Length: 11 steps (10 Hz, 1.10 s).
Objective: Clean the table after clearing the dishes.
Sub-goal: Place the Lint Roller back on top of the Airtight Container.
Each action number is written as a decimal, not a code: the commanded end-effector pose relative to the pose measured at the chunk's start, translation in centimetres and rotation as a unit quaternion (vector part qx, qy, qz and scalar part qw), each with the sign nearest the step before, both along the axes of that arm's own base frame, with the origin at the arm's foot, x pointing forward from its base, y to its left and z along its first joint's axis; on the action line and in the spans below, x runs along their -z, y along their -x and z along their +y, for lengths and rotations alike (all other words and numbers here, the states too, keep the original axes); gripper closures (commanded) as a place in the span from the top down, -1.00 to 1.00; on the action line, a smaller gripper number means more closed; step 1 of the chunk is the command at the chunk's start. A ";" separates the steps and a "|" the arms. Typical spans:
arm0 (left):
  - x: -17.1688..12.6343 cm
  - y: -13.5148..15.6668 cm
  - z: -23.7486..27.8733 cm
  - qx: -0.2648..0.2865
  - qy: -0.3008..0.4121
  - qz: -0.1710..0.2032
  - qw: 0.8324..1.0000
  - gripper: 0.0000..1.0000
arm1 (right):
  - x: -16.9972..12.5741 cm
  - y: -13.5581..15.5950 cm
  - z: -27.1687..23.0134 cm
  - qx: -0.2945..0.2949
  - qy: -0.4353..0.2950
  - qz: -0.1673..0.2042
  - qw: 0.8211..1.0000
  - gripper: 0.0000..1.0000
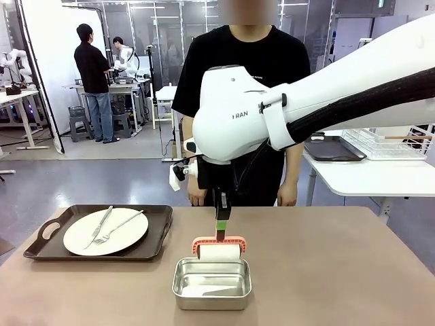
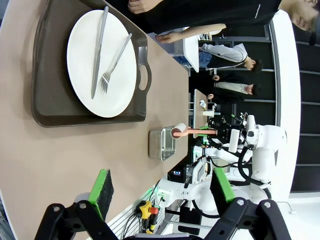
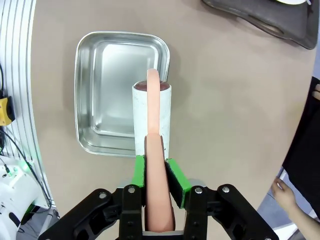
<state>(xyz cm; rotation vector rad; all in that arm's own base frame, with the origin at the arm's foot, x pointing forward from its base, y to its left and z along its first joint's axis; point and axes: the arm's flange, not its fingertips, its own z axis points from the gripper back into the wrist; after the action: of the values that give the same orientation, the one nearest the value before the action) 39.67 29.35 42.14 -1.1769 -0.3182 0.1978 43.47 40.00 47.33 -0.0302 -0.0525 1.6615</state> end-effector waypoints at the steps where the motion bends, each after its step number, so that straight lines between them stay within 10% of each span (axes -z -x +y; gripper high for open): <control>1: 0.0 0.1 0.1 -0.007 0.004 -0.005 1.000 1.00 | 1.2 0.2 0.4 0.001 -0.007 0.020 1.000 -0.54; 11: 0.0 0.1 0.1 -0.007 0.004 -0.005 1.000 1.00 | 5.1 -3.0 2.6 0.023 -0.022 0.019 0.999 -0.54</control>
<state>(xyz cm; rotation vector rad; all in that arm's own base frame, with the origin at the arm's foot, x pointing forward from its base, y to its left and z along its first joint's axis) 39.66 29.36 42.14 -1.1769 -0.3183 0.1979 45.52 41.82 42.02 0.0601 0.0098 1.6266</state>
